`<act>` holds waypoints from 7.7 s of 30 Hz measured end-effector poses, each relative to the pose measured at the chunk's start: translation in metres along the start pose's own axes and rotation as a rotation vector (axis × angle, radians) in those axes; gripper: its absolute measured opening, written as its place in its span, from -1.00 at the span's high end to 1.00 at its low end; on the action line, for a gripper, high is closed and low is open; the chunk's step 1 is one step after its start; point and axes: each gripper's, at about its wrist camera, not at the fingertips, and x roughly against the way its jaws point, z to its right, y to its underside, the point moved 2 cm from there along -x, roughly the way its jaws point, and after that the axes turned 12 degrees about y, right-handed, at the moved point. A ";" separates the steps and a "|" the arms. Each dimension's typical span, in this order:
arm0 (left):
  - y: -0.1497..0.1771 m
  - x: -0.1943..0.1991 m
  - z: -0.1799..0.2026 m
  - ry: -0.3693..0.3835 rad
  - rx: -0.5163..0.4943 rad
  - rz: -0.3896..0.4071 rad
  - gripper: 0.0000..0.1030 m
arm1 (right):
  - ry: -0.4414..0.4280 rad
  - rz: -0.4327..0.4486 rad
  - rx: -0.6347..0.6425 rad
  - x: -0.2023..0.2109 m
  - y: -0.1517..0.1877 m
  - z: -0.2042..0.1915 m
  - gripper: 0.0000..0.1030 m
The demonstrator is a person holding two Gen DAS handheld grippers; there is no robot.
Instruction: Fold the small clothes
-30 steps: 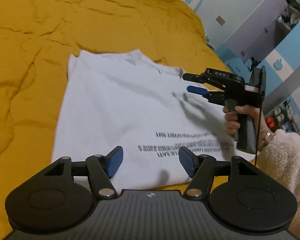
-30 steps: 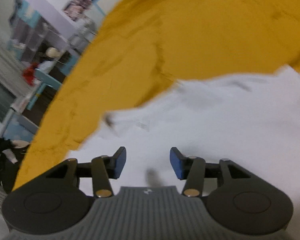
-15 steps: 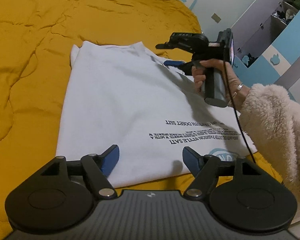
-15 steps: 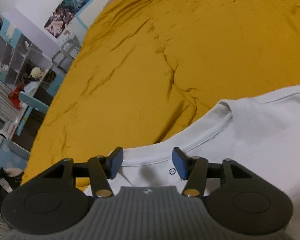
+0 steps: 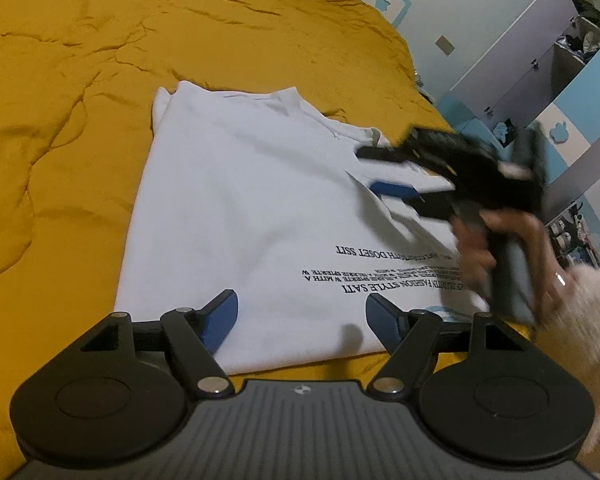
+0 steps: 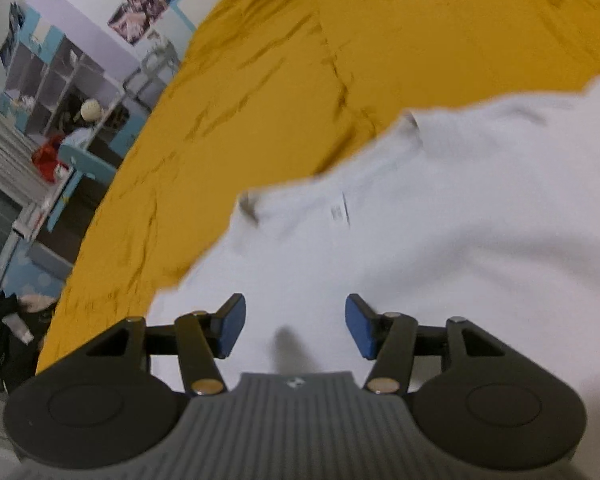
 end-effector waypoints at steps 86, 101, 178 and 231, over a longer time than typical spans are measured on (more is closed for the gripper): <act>-0.180 -0.068 -0.099 0.162 0.204 0.044 0.65 | 0.108 0.410 1.033 0.084 0.249 -0.188 0.94; -0.209 -0.148 0.049 0.179 0.108 -0.016 0.66 | 0.211 0.568 0.548 0.205 0.165 -0.049 0.95; -0.065 -0.118 0.168 0.093 -0.194 -0.247 0.20 | 0.045 0.375 0.139 0.191 0.044 0.207 0.62; 0.005 -0.136 0.114 0.224 0.045 -0.152 0.04 | 0.346 0.184 0.190 0.078 -0.077 0.191 0.99</act>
